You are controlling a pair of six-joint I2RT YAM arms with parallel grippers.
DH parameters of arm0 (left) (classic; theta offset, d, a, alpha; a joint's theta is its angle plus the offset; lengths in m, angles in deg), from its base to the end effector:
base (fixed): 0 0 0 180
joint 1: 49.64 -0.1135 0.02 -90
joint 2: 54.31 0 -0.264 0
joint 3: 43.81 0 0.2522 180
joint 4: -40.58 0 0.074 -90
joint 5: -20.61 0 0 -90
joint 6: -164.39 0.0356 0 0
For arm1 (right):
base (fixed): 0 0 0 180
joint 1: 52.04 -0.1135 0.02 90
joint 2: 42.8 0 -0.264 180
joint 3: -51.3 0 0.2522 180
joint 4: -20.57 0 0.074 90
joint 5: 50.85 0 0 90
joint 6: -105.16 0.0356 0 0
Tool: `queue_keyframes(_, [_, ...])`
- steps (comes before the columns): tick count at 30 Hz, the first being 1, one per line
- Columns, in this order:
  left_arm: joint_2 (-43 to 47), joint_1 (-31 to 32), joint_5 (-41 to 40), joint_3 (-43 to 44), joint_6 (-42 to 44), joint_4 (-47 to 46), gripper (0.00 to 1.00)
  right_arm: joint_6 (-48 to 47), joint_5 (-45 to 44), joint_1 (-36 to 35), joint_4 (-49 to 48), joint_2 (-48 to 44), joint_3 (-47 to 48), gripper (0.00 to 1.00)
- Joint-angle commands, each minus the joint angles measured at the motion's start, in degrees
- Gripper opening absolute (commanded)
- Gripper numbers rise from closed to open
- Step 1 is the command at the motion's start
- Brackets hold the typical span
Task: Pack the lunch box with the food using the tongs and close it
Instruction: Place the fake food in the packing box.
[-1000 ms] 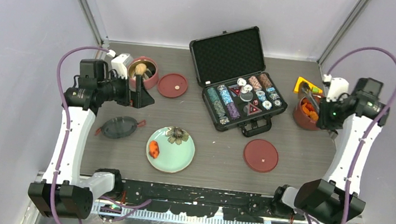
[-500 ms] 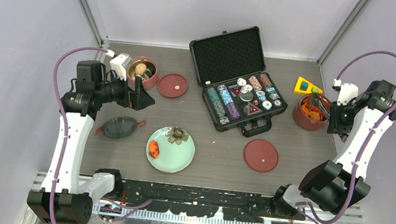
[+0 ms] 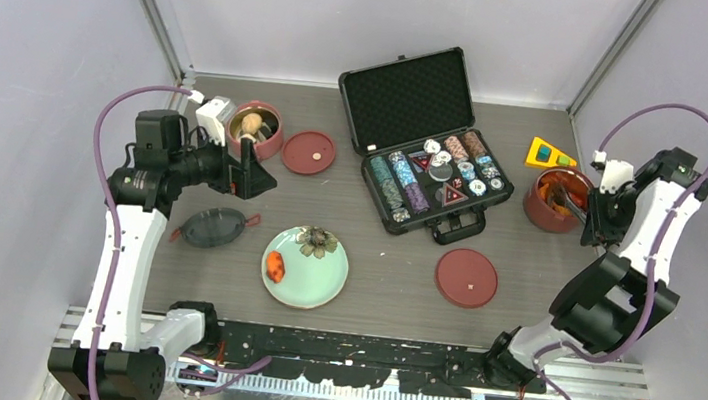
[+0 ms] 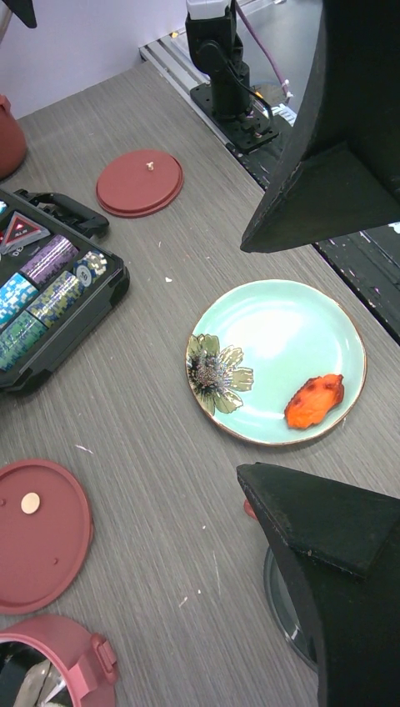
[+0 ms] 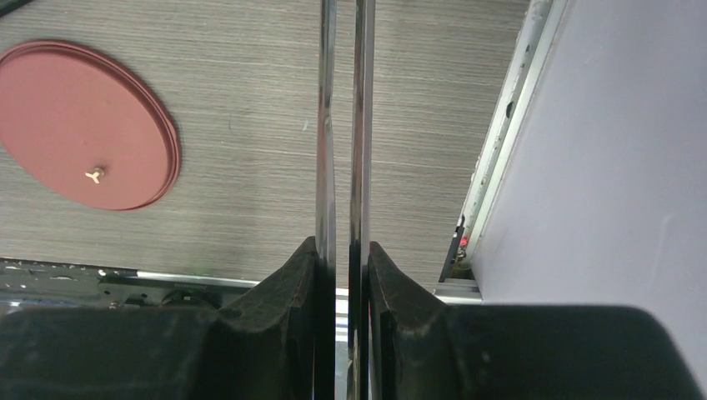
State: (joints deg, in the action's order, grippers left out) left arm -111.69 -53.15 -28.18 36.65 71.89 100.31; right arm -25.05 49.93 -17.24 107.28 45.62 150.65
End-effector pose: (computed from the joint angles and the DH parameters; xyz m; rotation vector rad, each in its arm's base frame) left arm 0.1916 -0.0117 0.3746 0.2852 2.1114 -0.7778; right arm 0.2396 -0.1584 0.3196 -0.1669 2.8264 -0.0031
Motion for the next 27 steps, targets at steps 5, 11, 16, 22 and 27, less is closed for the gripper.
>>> queue_keyframes(5, [1.0,-0.3,0.7,0.1,0.7,-2.1,1.0,1.3,2.7,2.6,-0.7,1.6,5.3,0.37])
queue_keyframes(11, [1.0,-0.3,1.0,0.0,0.7,-2.0,1.0,1.7,4.5,2.7,3.0,1.1,10.6,0.42])
queue_keyframes(16, [1.0,-0.3,1.1,0.1,0.8,-1.9,1.0,1.9,8.9,2.4,8.0,1.3,16.3,0.43])
queue_keyframes(22, [0.3,-0.3,1.2,0.4,0.5,-1.8,1.0,3.8,13.9,-5.6,11.9,-2.0,20.0,0.46])
queue_keyframes(27, [-0.3,-0.3,1.0,0.9,0.1,-1.7,1.0,9.7,11.0,-23.3,8.3,-6.5,16.7,0.47])
